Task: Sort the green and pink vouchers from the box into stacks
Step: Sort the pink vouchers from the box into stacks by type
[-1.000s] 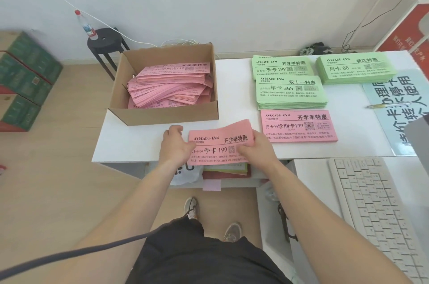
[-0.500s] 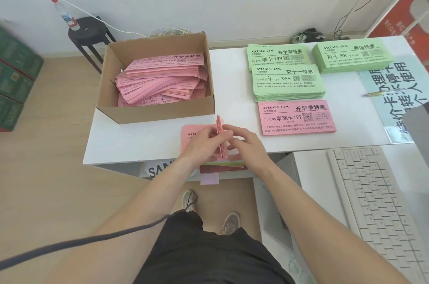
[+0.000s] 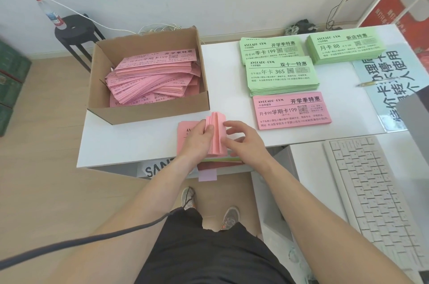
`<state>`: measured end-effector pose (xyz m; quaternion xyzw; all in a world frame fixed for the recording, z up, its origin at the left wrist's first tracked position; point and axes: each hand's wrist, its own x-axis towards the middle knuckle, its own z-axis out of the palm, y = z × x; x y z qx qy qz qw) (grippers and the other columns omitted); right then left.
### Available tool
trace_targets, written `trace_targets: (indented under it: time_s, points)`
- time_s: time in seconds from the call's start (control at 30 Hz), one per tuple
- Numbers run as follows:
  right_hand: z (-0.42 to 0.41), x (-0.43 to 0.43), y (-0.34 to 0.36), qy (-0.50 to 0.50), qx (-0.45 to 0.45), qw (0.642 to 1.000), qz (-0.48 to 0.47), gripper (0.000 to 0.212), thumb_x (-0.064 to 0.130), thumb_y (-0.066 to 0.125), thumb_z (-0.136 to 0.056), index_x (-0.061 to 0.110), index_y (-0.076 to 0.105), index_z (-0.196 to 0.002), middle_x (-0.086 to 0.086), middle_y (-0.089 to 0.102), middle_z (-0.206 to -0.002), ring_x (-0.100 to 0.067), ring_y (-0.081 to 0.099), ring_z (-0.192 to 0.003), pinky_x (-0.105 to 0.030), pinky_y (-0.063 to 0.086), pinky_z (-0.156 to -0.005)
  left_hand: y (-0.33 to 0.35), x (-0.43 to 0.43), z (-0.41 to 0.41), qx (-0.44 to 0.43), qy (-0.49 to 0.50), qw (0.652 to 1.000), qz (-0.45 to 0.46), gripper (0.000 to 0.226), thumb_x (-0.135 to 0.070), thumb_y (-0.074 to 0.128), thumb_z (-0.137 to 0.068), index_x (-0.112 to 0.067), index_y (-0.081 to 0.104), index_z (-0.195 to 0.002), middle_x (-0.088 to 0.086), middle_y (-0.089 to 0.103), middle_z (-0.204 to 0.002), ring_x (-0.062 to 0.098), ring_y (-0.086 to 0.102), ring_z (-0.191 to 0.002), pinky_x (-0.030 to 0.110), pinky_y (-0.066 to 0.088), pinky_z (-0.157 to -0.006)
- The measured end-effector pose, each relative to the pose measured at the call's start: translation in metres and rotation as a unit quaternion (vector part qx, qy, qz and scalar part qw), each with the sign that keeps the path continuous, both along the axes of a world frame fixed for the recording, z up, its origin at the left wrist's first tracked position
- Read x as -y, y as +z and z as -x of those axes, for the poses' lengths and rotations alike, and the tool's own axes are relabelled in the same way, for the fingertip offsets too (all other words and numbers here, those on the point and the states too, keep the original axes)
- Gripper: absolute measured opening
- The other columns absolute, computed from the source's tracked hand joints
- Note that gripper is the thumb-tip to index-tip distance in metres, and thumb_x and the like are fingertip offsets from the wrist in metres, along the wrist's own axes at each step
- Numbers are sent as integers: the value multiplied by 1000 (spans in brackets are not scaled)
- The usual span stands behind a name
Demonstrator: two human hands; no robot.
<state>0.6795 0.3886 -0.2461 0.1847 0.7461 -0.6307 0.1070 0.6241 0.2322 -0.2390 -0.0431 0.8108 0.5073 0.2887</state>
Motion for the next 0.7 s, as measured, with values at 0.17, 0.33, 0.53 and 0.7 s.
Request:
trace_targets:
  time_s: [0.17, 0.33, 0.53, 0.7]
  points:
    - [0, -6, -3, -31, 24, 999, 17, 26, 28, 56, -101, 30, 65, -125, 5, 68, -115, -20, 71, -93, -39, 62, -78, -3, -5, 1, -13, 10, 1000, 3, 27, -32, 39, -108, -16, 61, -114, 3, 66, -107, 20, 59, -94, 34, 47, -79]
    - [-1, -29, -13, -101, 51, 991, -77, 33, 32, 41, -103, 22, 72, -103, 6, 75, -102, -18, 70, -98, -42, 58, -87, -5, -6, 5, -11, 7, 1000, 18, 26, -27, 39, -109, -13, 61, -111, 6, 65, -107, 19, 56, -91, 29, 41, -68]
    - [-2, -37, -16, -87, 79, 986, -120, 32, 27, 43, -96, 16, 72, -89, -1, 75, -93, -26, 71, -92, -49, 57, -87, -6, -2, 8, 6, -19, 1000, 22, 31, -28, 40, -107, -4, 60, -106, 5, 58, -93, 19, 50, -85, 34, 38, -73]
    - [-2, -36, -15, -79, 85, 986, -122, 33, 26, 43, -96, 16, 74, -89, 1, 76, -92, -24, 71, -91, -49, 59, -85, -19, 4, 16, 17, -35, 999, 16, 41, -41, 43, -93, -8, 65, -107, 10, 71, -104, 28, 62, -95, 45, 49, -92]
